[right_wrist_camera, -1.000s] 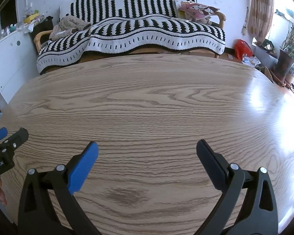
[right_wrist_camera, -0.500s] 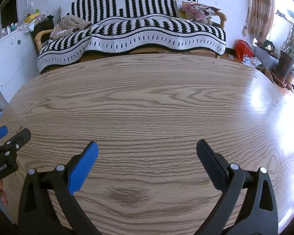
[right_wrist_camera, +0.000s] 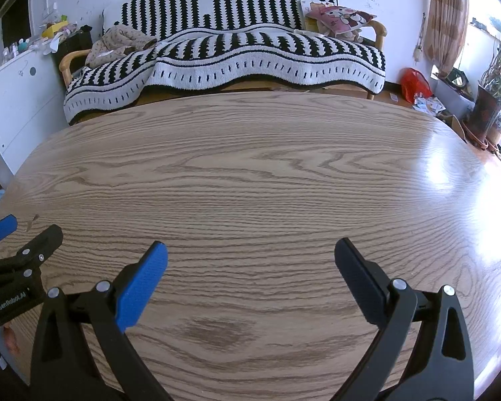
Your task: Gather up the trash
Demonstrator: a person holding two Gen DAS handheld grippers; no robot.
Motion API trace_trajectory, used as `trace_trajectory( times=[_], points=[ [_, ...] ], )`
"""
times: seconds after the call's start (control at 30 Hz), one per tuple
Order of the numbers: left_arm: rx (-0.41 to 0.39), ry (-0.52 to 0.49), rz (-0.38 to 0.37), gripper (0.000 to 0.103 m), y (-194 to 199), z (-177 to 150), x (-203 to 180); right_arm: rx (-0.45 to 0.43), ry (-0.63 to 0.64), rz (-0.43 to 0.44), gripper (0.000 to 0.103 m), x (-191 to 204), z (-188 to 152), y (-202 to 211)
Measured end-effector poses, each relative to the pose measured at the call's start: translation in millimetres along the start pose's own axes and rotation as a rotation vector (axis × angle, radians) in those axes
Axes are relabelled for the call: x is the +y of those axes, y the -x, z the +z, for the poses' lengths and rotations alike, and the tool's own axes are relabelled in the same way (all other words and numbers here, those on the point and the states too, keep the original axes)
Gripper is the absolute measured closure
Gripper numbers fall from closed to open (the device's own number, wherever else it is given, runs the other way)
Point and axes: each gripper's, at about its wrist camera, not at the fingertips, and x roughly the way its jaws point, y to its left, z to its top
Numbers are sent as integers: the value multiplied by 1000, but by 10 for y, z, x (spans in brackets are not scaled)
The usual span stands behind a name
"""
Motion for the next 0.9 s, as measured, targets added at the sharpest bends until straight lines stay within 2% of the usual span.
trace_trajectory(
  times=[0.3, 0.53, 0.73, 0.9],
  points=[
    [0, -16, -17, 6, 8, 2, -78, -1, -7, 0, 6, -4, -51, 12],
    [6, 1, -79, 6, 61, -39, -92, -2, -9, 0, 6, -3, -47, 18],
    [-12, 40, -74, 6, 56, -11, -60, 2, -5, -4, 6, 2, -47, 13],
    [5, 47, -89, 6, 19, 5, -48, 3, -5, -3, 6, 3, -44, 10]
  ],
)
